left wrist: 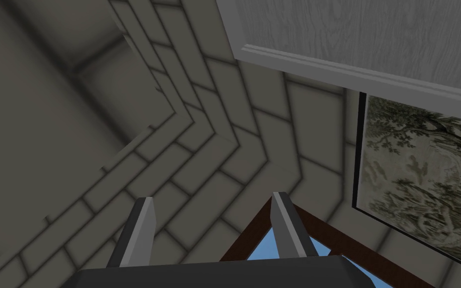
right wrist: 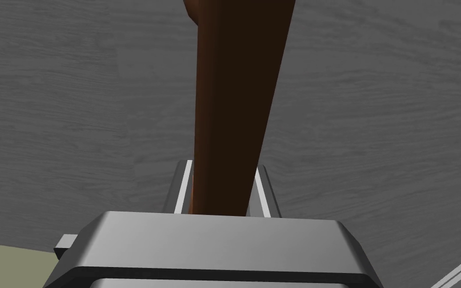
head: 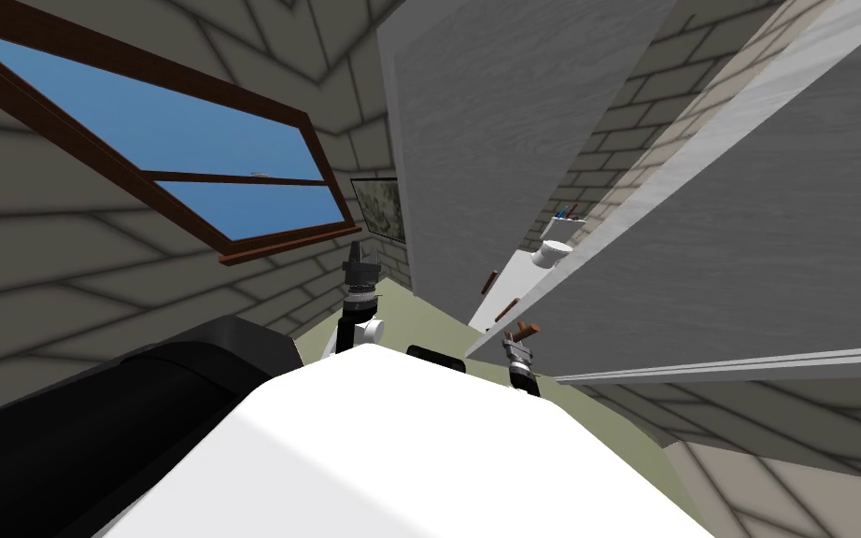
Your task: Pull the door open
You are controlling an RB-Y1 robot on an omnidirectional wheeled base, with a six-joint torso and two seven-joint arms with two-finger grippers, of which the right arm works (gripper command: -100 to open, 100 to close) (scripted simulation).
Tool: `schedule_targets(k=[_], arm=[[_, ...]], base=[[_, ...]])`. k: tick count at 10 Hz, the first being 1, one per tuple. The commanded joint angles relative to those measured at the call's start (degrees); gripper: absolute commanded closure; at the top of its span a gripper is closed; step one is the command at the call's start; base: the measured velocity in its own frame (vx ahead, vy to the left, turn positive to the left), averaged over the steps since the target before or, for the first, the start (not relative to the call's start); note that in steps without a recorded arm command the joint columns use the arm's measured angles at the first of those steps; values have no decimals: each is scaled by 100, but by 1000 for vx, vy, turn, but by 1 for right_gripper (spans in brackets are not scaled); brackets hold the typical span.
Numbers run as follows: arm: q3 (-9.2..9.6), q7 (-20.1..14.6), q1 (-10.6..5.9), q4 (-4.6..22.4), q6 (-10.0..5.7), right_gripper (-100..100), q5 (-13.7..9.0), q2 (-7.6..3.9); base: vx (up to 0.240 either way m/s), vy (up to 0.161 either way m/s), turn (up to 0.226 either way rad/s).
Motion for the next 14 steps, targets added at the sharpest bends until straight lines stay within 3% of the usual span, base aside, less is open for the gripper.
schedule_targets(k=[1,6,14], arm=[[-11,-44,-162,118,-5,100,16,-70],[140,-150,-672,351,-22,100,160,-31],[242,-217,-1009,594,-32,100,254,-2]], base=[[17,-20,24],[18,-26,27],[11,-16,10]])
